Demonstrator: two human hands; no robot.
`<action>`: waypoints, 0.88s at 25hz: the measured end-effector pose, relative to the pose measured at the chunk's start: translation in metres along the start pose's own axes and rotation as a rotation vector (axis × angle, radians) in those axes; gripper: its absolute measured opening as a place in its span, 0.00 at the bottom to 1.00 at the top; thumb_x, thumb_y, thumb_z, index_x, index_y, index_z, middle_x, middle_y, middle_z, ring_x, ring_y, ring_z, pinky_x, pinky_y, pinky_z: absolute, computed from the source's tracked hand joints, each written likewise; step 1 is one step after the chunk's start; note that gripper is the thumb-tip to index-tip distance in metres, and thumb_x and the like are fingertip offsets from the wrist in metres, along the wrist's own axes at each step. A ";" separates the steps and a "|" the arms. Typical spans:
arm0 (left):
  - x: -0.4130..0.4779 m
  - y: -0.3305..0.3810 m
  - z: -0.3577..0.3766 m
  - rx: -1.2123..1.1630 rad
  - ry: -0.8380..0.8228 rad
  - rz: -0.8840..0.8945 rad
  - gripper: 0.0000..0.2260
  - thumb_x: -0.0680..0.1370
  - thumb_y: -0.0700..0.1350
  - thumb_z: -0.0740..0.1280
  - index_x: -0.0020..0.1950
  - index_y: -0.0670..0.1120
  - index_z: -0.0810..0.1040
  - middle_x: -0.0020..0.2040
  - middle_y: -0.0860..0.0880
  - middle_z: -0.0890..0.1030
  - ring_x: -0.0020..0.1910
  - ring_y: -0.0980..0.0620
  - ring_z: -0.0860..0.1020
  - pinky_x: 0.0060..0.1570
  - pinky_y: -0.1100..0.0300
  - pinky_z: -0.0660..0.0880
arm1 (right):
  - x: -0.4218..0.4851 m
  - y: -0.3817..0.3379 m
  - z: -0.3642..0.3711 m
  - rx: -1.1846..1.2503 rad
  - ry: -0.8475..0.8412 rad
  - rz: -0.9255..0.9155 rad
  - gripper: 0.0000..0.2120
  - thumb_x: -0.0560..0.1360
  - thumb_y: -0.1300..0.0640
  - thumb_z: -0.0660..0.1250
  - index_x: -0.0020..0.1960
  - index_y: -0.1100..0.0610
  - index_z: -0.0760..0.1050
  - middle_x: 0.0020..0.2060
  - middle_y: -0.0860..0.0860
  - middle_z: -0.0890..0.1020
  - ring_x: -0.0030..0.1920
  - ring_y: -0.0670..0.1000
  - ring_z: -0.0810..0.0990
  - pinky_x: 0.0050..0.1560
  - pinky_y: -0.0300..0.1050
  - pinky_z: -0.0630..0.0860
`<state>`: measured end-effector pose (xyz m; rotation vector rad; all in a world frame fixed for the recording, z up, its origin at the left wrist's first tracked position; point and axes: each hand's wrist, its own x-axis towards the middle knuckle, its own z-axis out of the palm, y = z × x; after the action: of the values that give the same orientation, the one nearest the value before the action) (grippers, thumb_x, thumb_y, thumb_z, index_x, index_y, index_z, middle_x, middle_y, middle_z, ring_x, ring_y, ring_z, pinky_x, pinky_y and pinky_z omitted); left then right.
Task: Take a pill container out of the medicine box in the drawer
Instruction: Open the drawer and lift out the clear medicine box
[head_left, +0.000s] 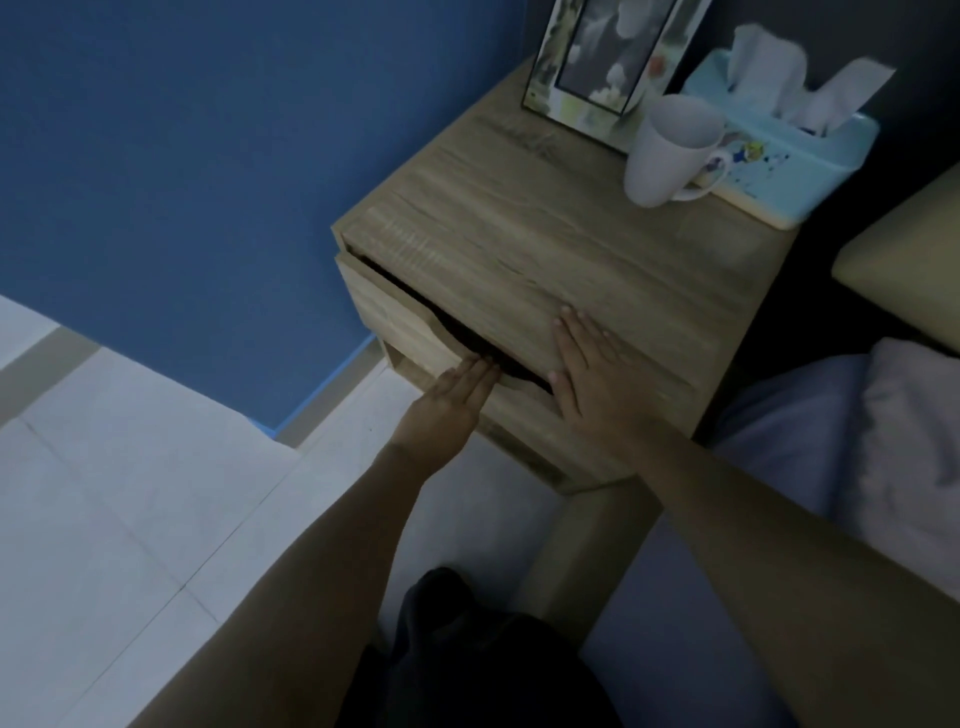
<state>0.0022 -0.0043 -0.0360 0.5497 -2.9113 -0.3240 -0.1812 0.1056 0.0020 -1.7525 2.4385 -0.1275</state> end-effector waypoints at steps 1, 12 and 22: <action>-0.007 -0.002 -0.001 0.023 0.015 0.012 0.22 0.72 0.33 0.70 0.66 0.36 0.73 0.64 0.35 0.76 0.64 0.37 0.75 0.61 0.45 0.72 | 0.000 0.001 -0.001 0.004 -0.029 -0.005 0.28 0.79 0.48 0.45 0.75 0.60 0.49 0.76 0.57 0.53 0.76 0.54 0.51 0.75 0.50 0.49; -0.075 -0.037 -0.038 0.111 -0.083 0.331 0.10 0.68 0.43 0.76 0.47 0.41 0.82 0.44 0.42 0.83 0.44 0.45 0.81 0.39 0.57 0.81 | -0.001 -0.003 -0.006 -0.056 -0.048 -0.012 0.27 0.80 0.49 0.47 0.75 0.61 0.49 0.76 0.58 0.54 0.76 0.55 0.51 0.75 0.53 0.51; -0.102 -0.044 -0.067 0.069 -0.229 0.405 0.11 0.66 0.44 0.77 0.46 0.43 0.82 0.41 0.45 0.83 0.40 0.49 0.81 0.36 0.62 0.78 | -0.001 -0.002 -0.006 -0.057 0.000 -0.002 0.29 0.78 0.48 0.43 0.74 0.62 0.52 0.75 0.60 0.57 0.76 0.56 0.55 0.74 0.52 0.52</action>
<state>0.1244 -0.0175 0.0062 -0.0830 -3.1649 -0.2437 -0.1798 0.1057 0.0086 -1.7782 2.4635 -0.0585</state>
